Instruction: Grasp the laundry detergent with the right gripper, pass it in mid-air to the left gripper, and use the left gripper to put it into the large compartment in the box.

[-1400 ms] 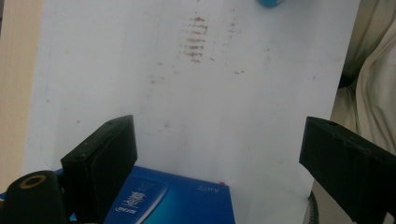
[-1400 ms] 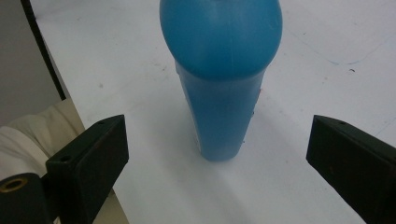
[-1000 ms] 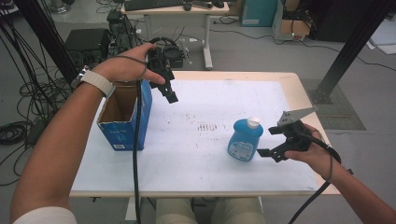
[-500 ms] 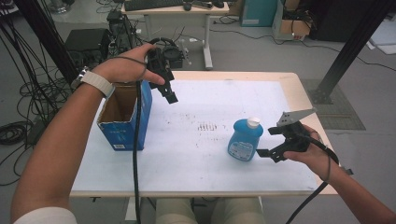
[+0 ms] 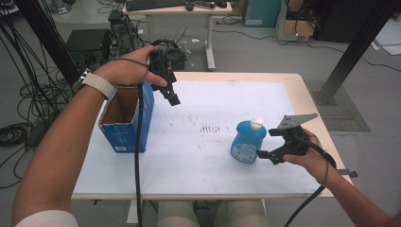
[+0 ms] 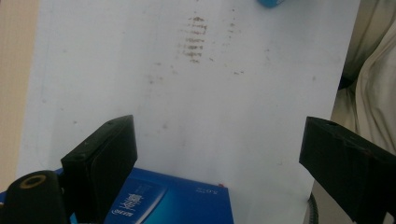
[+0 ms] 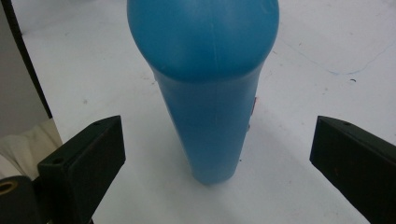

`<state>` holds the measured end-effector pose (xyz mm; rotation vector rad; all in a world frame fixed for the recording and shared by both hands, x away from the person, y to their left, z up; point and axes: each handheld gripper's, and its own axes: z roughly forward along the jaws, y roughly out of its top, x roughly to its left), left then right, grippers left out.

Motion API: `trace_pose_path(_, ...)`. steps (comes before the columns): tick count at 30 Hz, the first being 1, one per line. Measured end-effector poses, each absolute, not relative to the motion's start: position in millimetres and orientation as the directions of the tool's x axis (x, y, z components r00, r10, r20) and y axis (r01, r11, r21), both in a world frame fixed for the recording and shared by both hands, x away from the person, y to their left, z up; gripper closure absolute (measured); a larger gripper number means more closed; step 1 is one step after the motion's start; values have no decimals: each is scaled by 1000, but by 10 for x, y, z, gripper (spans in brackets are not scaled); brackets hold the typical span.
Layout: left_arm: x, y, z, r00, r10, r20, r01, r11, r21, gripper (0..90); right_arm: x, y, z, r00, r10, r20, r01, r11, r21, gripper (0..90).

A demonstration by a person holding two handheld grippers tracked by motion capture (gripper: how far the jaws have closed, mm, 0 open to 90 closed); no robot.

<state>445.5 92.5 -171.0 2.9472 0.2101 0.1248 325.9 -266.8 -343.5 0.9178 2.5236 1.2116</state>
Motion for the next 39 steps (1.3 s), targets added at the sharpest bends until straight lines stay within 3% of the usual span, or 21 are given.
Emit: trace_pose_path(39, 4452, 933, -1768, 986, 157, 64, 142, -971, 191, 116, 3394, -2587, -3809, -798, 598, 81, 381, 395, 836, 54)
